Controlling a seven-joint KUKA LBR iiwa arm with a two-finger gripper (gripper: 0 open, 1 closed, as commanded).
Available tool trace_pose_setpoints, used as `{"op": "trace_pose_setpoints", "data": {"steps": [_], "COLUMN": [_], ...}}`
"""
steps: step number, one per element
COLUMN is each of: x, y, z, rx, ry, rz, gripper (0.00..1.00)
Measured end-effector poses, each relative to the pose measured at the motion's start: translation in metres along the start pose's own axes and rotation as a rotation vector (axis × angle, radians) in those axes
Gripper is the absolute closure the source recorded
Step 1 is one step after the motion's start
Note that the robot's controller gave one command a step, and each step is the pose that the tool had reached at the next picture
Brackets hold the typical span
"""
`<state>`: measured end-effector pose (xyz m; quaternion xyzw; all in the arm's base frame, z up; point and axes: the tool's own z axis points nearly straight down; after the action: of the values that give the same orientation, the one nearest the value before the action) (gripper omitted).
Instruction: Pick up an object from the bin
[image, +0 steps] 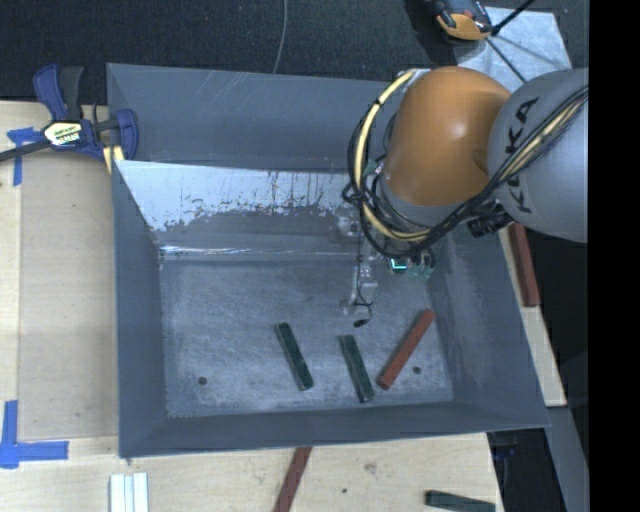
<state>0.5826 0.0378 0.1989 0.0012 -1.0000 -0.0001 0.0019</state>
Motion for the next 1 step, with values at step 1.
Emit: {"op": "trace_pose_setpoints", "data": {"steps": [1], "x": [-0.0016], "y": [-0.0001], "z": [-0.0040], "rx": [0.000], "ry": [-0.008], "rz": [0.001], "gripper": [0.00]}}
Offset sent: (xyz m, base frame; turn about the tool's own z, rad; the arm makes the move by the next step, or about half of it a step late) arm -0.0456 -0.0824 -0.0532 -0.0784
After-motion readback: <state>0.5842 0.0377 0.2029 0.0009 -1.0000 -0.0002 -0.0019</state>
